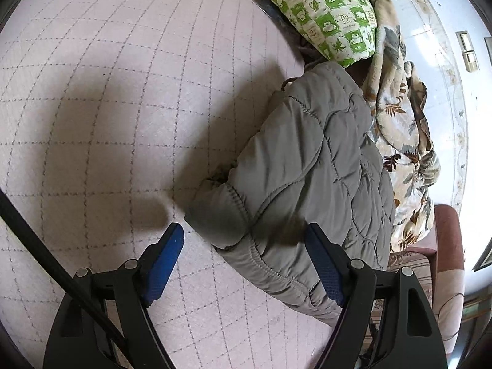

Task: Fold large clothes

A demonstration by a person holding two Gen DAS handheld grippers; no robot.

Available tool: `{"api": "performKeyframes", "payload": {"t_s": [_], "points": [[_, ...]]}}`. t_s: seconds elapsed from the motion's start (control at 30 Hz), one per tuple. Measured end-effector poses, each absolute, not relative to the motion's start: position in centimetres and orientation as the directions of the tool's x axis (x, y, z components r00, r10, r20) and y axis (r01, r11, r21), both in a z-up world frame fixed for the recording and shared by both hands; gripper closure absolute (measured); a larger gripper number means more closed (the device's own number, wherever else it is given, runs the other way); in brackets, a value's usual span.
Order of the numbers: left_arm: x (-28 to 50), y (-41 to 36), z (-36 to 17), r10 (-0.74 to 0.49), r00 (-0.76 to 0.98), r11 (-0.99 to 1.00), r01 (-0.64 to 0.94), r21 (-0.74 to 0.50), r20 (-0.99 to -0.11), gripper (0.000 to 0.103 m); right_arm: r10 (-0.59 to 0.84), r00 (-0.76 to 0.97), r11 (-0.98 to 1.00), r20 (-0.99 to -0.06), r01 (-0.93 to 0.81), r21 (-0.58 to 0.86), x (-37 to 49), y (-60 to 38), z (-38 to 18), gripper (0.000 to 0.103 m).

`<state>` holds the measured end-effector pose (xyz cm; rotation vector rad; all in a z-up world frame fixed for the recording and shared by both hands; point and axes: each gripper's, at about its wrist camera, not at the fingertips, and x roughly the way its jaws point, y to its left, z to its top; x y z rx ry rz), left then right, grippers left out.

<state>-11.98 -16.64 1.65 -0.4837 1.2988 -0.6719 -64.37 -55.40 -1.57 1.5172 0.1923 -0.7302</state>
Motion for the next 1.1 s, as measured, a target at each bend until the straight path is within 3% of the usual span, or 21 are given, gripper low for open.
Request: {"api": "performKeyframes", "payload": {"t_s": [0.43, 0.5, 0.53, 0.57, 0.63, 0.77, 0.87, 1.1], "points": [[-11.5, -19.6, 0.6, -0.68, 0.228, 0.734, 0.217, -0.644, -0.697, 0.013, -0.367, 0.729, -0.027, -0.579, 0.614, 0.789, -60.4, -56.0, -1.5, 0.0], [-11.7, -20.0, 1.0, -0.663, 0.253, 0.748, 0.246, -0.616, -0.704, 0.017, -0.361, 0.745, 0.0, -0.561, 0.602, 0.799, -60.0, -56.4, -1.4, 0.008], [-11.7, -20.2, 1.2, -0.659, 0.255, 0.752, 0.262, -0.605, -0.708, 0.021, -0.349, 0.739, 0.016, -0.576, 0.619, 0.785, -59.6, -56.6, -1.4, 0.025], [-11.7, -20.3, 1.4, -0.655, 0.261, 0.754, 0.281, -0.593, -0.709, 0.024, -0.341, 0.738, 0.022, -0.582, 0.626, 0.78, -59.5, -56.6, -1.5, 0.032], [-11.8, -20.6, 1.9, -0.641, 0.27, 0.764, 0.32, -0.561, -0.719, 0.034, -0.339, 0.747, 0.046, -0.572, 0.621, 0.783, -59.4, -56.6, -1.2, 0.042], [-13.1, -22.2, 3.2, -0.567, 0.349, 0.804, 0.43, -0.411, -0.746, 0.044, -0.377, 0.687, 0.19, -0.621, 0.714, 0.674, -57.8, -55.8, 1.4, 0.059], [-14.2, -23.3, 4.1, -0.52, 0.413, 0.817, 0.496, -0.294, -0.748, 0.052, -0.428, 0.632, 0.295, -0.646, 0.774, 0.561, -56.5, -54.7, 3.2, 0.063], [-15.0, -23.7, 5.5, -0.504, 0.478, 0.813, 0.544, -0.208, -0.719, 0.06, -0.498, 0.569, 0.403, -0.655, 0.82, 0.406, -55.0, -53.5, 5.4, 0.067]]}}
